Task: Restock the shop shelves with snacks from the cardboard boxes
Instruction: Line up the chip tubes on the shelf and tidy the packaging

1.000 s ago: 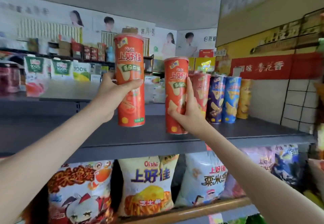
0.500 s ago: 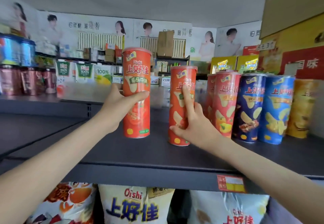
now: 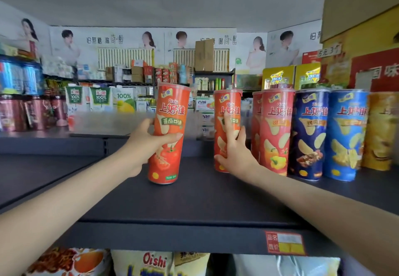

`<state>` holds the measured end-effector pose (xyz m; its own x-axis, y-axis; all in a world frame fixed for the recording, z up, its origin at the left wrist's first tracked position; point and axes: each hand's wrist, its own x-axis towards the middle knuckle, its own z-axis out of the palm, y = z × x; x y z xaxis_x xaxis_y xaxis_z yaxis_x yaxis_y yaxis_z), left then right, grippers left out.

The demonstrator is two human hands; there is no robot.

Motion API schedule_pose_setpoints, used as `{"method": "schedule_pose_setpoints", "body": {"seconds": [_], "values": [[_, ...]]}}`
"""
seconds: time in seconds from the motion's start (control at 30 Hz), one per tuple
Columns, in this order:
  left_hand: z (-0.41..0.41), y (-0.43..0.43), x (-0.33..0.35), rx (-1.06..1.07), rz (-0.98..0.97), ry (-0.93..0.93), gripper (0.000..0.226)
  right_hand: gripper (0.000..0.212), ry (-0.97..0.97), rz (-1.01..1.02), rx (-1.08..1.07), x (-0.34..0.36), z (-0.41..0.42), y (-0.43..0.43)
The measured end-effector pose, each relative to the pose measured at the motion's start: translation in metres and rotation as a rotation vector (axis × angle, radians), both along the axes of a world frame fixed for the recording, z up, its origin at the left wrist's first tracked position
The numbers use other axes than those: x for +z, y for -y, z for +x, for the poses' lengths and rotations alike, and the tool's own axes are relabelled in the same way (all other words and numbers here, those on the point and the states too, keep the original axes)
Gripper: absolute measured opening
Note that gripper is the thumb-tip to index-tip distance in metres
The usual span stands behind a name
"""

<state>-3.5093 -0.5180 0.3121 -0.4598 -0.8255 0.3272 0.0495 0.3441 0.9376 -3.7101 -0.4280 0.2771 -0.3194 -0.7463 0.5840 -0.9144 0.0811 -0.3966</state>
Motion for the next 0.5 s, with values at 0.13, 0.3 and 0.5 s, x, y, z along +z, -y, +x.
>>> {"method": "schedule_pose_setpoints", "body": {"seconds": [0.13,0.3,0.5], "values": [[-0.009,-0.004,-0.001,-0.037,0.003,0.027,0.059,0.114,-0.063,0.060,-0.073,0.002,0.002,-0.005],[-0.037,-0.017,-0.004,-0.151,0.046,0.023,0.061,0.088,-0.042,-0.093,-0.029,0.007,-0.003,-0.037],[-0.071,-0.038,-0.004,-0.273,0.000,0.042,0.059,0.083,0.180,-0.106,0.109,0.011,0.003,-0.063]]}}
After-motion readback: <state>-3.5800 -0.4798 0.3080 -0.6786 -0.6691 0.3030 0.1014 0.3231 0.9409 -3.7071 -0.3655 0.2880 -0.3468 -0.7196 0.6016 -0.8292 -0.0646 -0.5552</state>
